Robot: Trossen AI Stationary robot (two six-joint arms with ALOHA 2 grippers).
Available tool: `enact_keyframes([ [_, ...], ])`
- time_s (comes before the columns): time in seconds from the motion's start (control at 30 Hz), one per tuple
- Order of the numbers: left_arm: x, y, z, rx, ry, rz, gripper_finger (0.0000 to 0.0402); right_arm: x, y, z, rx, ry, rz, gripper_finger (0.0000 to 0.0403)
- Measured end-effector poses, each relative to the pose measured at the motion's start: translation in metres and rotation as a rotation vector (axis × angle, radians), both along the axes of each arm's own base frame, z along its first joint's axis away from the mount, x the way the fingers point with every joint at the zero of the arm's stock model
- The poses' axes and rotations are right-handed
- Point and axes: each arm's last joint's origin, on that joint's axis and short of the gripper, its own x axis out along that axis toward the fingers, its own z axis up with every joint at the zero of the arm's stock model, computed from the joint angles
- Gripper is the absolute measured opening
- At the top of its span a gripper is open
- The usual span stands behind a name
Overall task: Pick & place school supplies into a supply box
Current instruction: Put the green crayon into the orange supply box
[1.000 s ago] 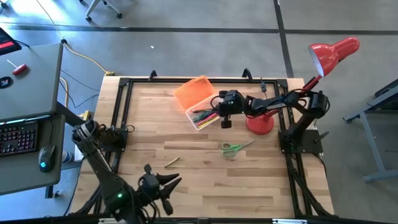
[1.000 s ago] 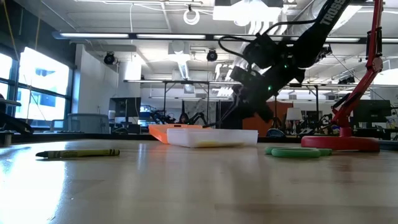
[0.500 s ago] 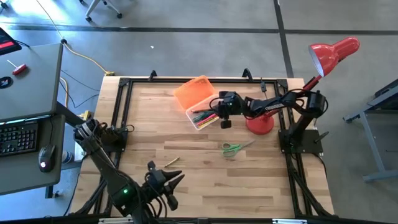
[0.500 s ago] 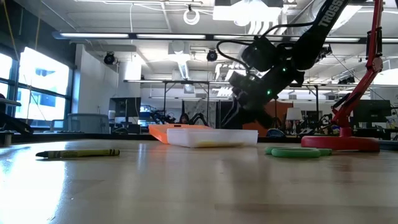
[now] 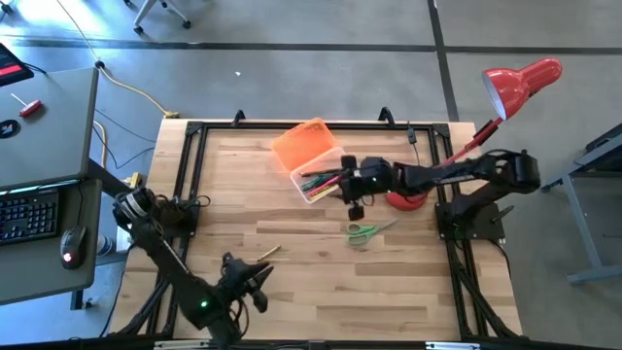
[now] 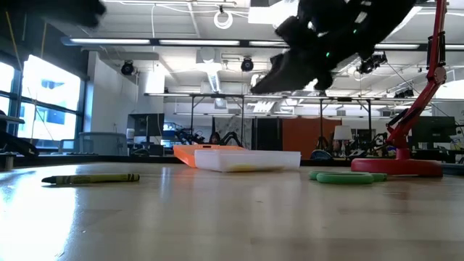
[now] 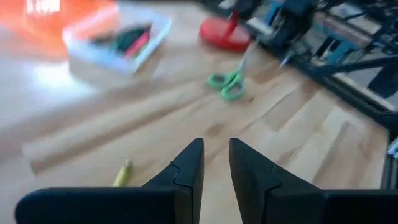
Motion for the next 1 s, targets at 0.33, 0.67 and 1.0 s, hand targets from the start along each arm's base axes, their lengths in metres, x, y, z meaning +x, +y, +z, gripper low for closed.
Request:
enact_keyframes([
  [0.33,0.032,0.041,-0.037,-0.219,0.385,0.048,0.0108,-0.014,0.066,0.003,0.208,0.128,0.266,0.0106],
  [0.67,0.039,0.049,-0.038,0.090,0.453,-0.101,0.0108,-0.021,0.106,-0.001,0.124,0.172,0.255,0.0107],
  [1.0,-0.007,0.050,-0.098,0.167,0.261,-0.156,0.0108,-0.024,0.117,-0.001,0.101,0.177,0.285,0.0107],
])
